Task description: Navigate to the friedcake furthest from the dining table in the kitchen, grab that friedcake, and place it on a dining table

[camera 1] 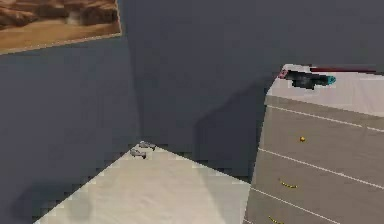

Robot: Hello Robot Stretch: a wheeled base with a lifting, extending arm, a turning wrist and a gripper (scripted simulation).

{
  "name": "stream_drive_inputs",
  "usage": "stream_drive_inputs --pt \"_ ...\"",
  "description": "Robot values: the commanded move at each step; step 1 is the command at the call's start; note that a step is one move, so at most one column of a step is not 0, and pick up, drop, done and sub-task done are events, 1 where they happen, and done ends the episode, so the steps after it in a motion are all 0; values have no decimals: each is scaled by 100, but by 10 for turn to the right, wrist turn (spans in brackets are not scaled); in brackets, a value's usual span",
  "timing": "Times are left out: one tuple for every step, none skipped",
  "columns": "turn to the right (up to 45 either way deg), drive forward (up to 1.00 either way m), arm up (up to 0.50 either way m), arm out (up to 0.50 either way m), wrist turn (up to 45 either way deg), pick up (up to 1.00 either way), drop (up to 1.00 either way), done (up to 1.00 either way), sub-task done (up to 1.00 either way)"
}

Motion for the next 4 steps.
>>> stream_drive_inputs --pt "-450 0 0 0 0 0 0 0 0" --pt "-450 0 0 0 0 0 0 0 0" --pt "-450 0 0 0 0 0 0 0 0" --pt "-120 0 0 0 0 0 0 0 0"
